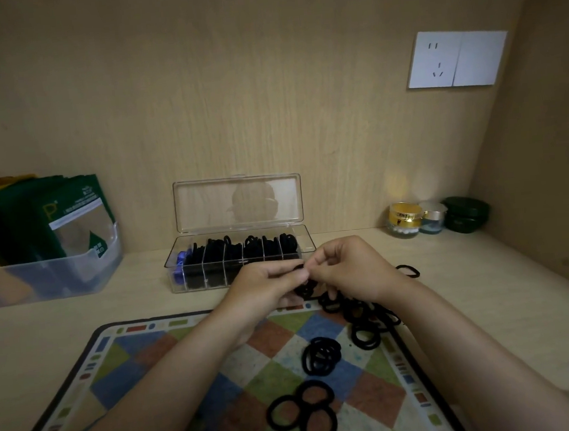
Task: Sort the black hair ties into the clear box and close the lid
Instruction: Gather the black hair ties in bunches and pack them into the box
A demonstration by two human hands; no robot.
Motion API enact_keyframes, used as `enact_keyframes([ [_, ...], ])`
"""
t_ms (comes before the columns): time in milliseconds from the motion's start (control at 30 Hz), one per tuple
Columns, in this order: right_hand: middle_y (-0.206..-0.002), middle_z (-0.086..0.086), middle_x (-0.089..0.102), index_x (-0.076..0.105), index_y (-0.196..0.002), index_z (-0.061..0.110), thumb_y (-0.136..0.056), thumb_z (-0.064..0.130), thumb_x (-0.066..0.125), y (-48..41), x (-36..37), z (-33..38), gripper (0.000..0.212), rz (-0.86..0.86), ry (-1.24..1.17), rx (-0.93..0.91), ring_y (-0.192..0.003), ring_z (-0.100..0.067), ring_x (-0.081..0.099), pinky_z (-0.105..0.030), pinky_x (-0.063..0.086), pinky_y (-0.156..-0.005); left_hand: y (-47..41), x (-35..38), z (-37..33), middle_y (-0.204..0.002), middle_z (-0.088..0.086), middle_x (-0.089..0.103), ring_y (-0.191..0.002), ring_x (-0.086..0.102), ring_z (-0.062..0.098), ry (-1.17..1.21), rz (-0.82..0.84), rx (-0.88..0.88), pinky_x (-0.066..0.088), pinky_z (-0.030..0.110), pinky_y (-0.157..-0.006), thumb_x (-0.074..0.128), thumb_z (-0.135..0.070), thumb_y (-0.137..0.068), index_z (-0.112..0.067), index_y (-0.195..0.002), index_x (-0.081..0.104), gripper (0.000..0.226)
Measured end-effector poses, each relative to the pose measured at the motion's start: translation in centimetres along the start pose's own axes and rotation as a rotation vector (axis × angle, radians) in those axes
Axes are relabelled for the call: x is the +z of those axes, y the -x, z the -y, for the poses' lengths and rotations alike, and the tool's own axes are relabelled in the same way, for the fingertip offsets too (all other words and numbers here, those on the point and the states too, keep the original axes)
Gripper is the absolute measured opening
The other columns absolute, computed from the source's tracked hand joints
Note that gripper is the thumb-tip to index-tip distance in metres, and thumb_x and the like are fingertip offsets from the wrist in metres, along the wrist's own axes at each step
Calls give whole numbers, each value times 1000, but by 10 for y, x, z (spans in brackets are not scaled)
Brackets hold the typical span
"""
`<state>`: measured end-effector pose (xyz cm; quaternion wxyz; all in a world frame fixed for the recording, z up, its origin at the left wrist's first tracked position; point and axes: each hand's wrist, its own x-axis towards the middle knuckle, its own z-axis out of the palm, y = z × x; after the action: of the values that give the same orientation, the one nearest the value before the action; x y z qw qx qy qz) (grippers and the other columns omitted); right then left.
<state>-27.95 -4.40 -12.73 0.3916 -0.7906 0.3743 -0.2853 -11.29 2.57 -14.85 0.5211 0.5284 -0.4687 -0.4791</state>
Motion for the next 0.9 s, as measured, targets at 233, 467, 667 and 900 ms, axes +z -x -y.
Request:
enact_keyframes([
  [233, -87, 12, 73, 77, -91, 29, -86, 31, 73, 0, -28, -5, 6, 26, 369, 12, -82, -1, 65, -25, 54, -81, -2, -10, 0, -110, 1, 73, -95, 72, 14, -130, -94, 40, 59, 24, -73, 66, -13, -94, -23, -113, 74, 23],
  [467, -77, 23, 69, 79, -85, 34, -77, 33, 81, 2, -23, -10, 9, 201, 535, 74, -80, 1, 64, -25, 54, -77, -1, -9, 1, -99, -8, 74, -79, 72, 13, -304, -123, 90, 54, 16, -61, 64, -18, -95, -29, -115, 73, 24],
  [667, -69, 15, 67, 71, -68, 32, -81, 28, 80, 4, -26, -6, 17, 120, 396, 38, -68, 1, 61, -21, 48, -68, -1, -7, 5, -93, -4, 75, -54, 60, 5, -300, -158, 113, 51, 14, -57, 65, -18, -95, -30, -114, 72, 24],
  [900, -59, -5, 63, 76, -87, 12, -86, 18, 77, 8, -13, 12, 6, 78, -159, 9, -47, -10, 51, -20, 39, -42, -3, 2, 4, -104, 0, 77, -90, 72, 19, -46, -145, 19, 57, 24, -66, 67, -24, -94, -26, -105, 78, 16],
])
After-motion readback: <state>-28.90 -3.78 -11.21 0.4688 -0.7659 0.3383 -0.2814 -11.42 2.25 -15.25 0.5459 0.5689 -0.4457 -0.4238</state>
